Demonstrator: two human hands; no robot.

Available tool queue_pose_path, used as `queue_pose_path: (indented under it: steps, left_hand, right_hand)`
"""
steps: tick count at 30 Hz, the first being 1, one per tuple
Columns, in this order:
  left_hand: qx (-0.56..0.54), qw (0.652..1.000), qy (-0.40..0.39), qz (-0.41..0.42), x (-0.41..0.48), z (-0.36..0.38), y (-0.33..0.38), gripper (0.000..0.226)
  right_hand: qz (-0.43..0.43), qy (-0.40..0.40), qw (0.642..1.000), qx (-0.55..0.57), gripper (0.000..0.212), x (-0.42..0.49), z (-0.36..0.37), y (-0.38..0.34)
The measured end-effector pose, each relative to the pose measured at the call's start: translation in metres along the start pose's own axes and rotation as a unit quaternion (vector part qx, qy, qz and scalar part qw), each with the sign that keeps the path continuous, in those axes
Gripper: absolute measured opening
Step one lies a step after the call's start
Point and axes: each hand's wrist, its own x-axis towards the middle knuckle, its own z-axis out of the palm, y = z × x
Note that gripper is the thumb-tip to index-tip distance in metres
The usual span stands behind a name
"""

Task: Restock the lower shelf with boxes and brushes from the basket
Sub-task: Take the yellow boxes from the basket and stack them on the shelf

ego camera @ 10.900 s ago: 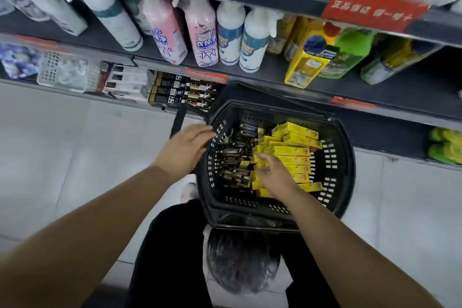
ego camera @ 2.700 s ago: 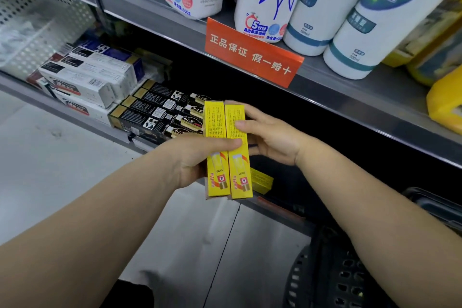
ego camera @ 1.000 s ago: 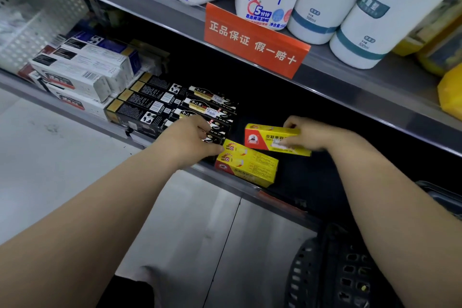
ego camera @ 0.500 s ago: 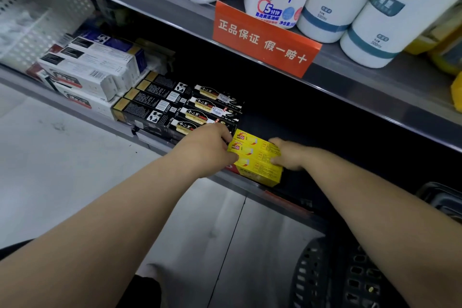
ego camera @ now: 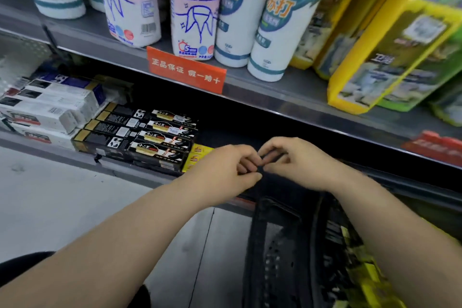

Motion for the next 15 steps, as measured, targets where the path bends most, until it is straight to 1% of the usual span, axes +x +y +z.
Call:
queue_pose_path:
  steps: [4, 6, 8, 10, 13, 15]
  left_hand:
    - [-0.002, 0.996, -0.028, 0.081, -0.005, 0.031, 0.04, 0.018]
    - [-0.028, 0.992, -0.066, 0.105, -0.009, 0.052, 0.059, 0.017]
    - [-0.024, 0.984, -0.117, 0.133, -0.014, 0.075, 0.072, 0.015]
    - [0.03, 0.972, -0.162, 0.168, -0.018, 0.097, 0.079, 0.016]
    - [0.121, 0.948, -0.204, 0.211, -0.018, 0.126, 0.087, 0.021]
    - [0.146, 0.94, -0.223, 0.215, -0.015, 0.143, 0.089, 0.022]
  right_hand:
    - [-0.012, 0.038, 0.996, 0.081, 0.019, -0.083, -0.019, 0.026]
    - [0.007, 0.064, 0.995, 0.073, 0.019, -0.117, -0.022, 0.049]
    - [0.055, 0.078, 0.994, 0.049, 0.019, -0.147, -0.02, 0.079]
    - [0.116, 0.08, 0.99, 0.022, 0.018, -0.177, -0.015, 0.114]
    - [0.196, 0.054, 0.975, -0.088, 0.018, -0.222, -0.003, 0.167]
    - [0.239, 0.03, 0.966, -0.094, 0.025, -0.249, 0.009, 0.194]
